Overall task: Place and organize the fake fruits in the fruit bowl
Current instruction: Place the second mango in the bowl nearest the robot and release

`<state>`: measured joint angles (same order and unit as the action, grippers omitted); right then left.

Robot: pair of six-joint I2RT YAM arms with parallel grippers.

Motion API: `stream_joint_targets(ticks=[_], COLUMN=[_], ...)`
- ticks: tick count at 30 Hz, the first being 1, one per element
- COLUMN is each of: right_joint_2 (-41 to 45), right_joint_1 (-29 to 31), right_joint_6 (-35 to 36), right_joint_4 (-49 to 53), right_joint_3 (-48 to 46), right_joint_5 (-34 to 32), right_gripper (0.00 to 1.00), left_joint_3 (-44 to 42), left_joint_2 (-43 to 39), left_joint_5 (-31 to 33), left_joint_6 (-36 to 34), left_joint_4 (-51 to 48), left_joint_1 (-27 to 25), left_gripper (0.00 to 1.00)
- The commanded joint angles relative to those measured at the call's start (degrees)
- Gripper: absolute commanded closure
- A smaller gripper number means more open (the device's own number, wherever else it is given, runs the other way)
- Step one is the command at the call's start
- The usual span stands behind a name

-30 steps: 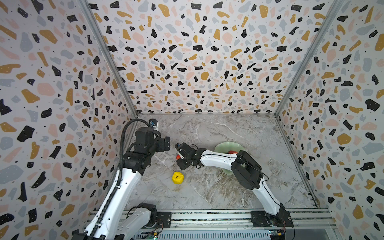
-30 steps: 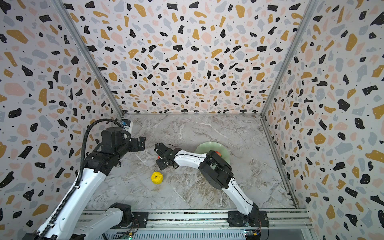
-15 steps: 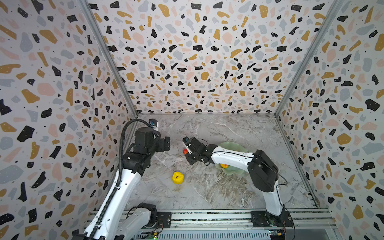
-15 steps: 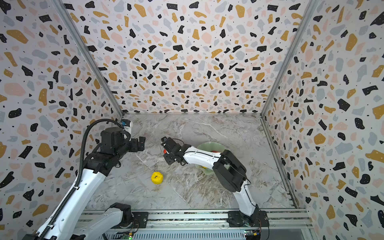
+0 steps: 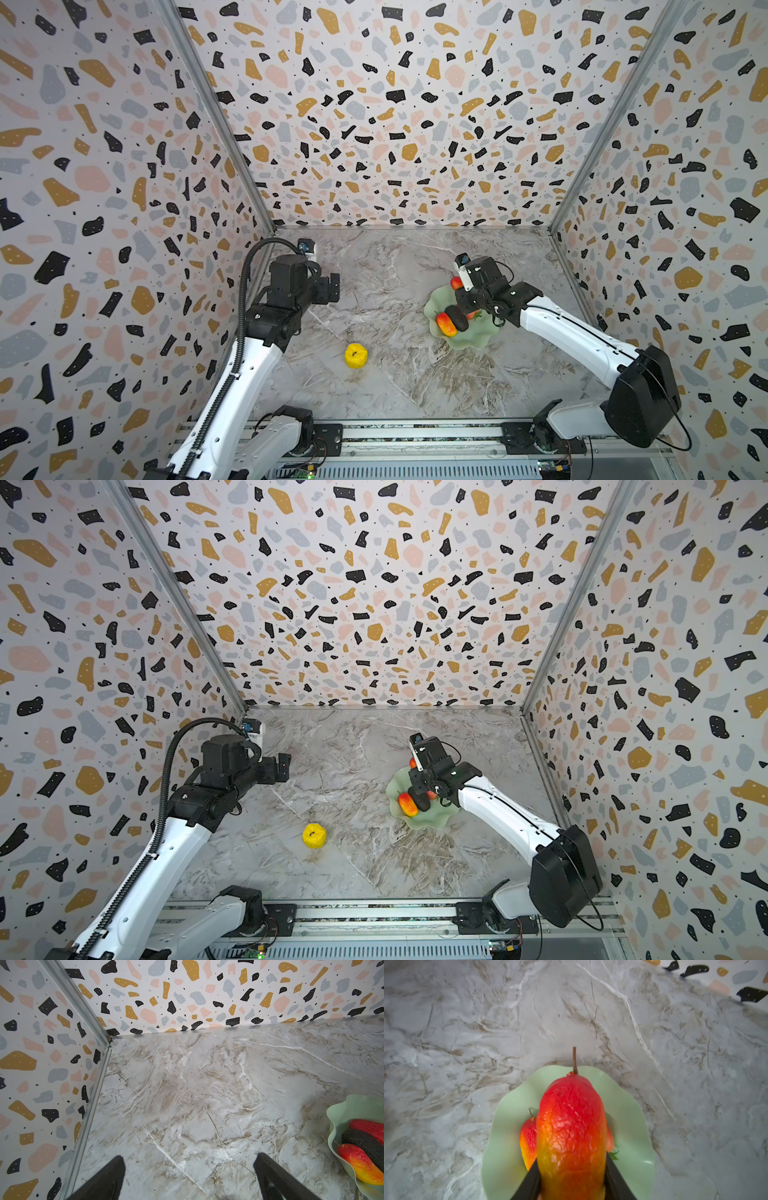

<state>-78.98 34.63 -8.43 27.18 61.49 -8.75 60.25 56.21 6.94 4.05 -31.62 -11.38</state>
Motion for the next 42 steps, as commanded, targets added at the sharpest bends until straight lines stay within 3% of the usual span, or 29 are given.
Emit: stream_joint_targets(ticks=[1,8,13,20,27,31,38,42], right_joint_2=[4.35,12.05,11.57,18.0,18.44,17.26,16.49,17.2], right_joint_1=[-0.71,-0.53,-0.5,-0.02,-0.09,-0.08,-0.03,0.62], right_joint_6=[-2.11,-8.36,-11.16,-23.63,-26.58,-26.38,-24.65,-23.09], right_joint_4=[7.51,8.12,8.43,-1.3,-4.24,-5.85,-5.25,-3.69], right_joint_3=[-1.53,-9.22,-10.45,-21.41,-25.79,-26.38,-24.39,-22.58], right_joint_5=[-0.48,1.7,2.28,3.6,1.72,1.81,1.03,-0.07], right_gripper=[0.9,0.89,0.89,0.89,0.87,0.77,0.5,0.41], left_joint_3=[0.04,0.13,0.02,-0.18,-0.14,-0.06,-0.04,-0.04], left_joint_2=[-0.03,0.14,-0.11,-0.13,-0.04,-0.28,0.05,0.04], left_joint_5=[-0.7,-1.04,-1.05,-1.49,-1.58,-1.4,-1.44,-1.49], left_joint_6=[0.21,0.22,0.17,0.34,0.24,0.17,0.24,0.24], left_joint_4=[1.27,1.34,1.38,1.8,1.73,1.61,1.62,1.73], left_joint_1=[-0.31,-0.31,-0.31,-0.31,-0.31,-0.31,-0.31,-0.31], left_gripper=[0.0,0.0,0.0,0.0,0.01,0.0,0.0,0.0])
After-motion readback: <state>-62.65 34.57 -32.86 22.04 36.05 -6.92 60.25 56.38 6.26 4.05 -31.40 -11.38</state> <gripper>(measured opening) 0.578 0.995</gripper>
